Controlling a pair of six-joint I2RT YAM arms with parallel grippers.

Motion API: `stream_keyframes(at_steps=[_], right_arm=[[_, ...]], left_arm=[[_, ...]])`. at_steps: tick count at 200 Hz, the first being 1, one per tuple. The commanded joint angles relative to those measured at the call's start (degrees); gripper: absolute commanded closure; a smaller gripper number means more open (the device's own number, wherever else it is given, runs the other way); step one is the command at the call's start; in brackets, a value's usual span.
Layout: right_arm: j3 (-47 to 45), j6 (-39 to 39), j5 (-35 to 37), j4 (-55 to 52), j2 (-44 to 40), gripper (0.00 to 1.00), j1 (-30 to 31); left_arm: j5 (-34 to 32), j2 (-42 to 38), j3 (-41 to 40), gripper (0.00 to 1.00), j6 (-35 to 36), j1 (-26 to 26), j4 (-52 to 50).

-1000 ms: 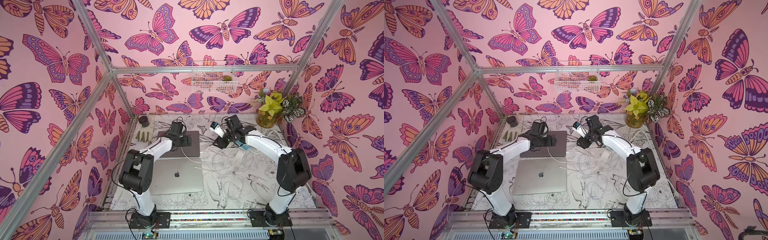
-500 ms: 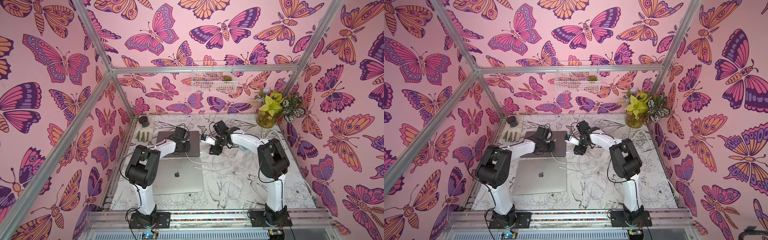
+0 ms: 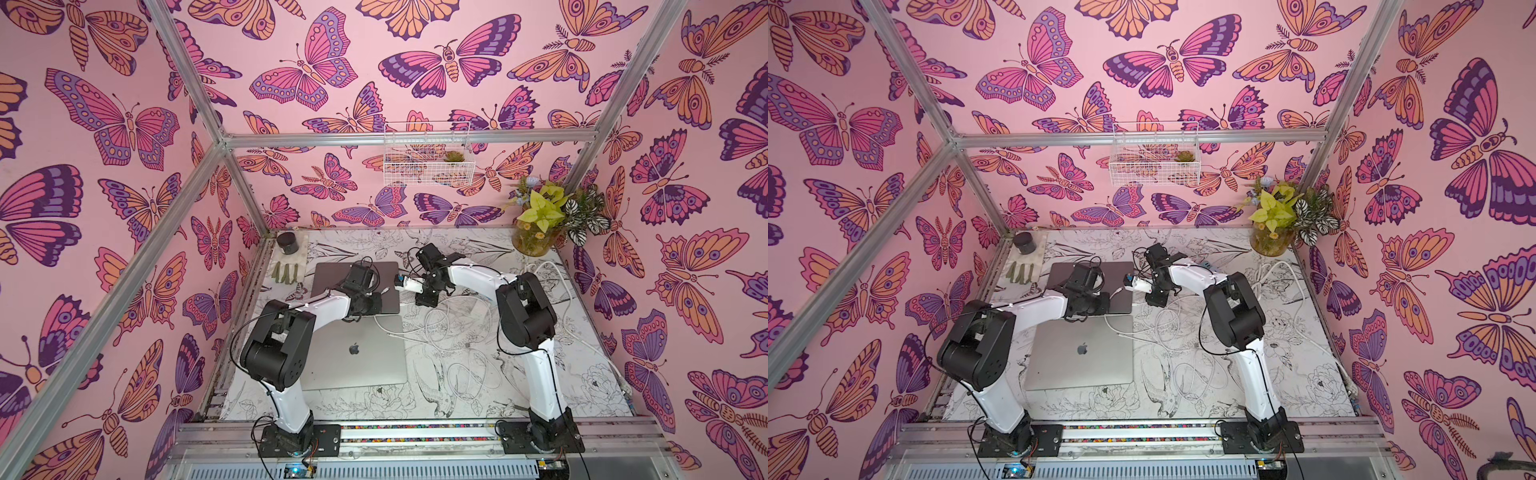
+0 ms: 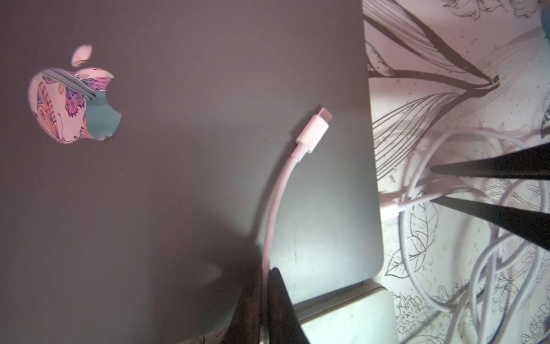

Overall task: Unplug the laptop charger
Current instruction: Pick up the charging cable from the laptop.

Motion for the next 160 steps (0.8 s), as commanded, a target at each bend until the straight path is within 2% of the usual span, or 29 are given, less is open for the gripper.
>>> stream_keyframes(at_steps=[1, 40, 76, 106, 133, 160], right_arm=[[1.6, -1.6, 3.3, -4.9, 2.2, 1.0, 0.3], [0.8, 0.5, 4.1, -2.1, 0.4, 1.0, -1.9], [0.1, 2.1, 2.7, 0.8, -3.7, 1.0, -4.8], [0.6, 3.3, 4.7, 1.3, -4.7, 1.0, -7.6], [0.0, 4.7, 1.6, 2.0, -6.8, 1.0, -10.4], [-1.3, 0.0, 4.1, 0.7, -7.4, 1.0, -11.0]], left_arm=[[0.9, -0.8, -1.1, 0.91, -0.7, -0.1, 1.6], [0.3, -1.3, -1.1, 0.91, -0.3, -0.1, 1.8], [1.0, -1.6, 1.5, 0.92, 1.3, -0.5, 1.7], [1.6, -1.2, 4.7, 0.92, 2.9, -1.8, 1.7], [1.3, -0.8, 7.8, 0.93, 3.4, -2.6, 1.2], [1.8, 0.9, 10.4, 0.92, 3.5, -2.6, 0.8]])
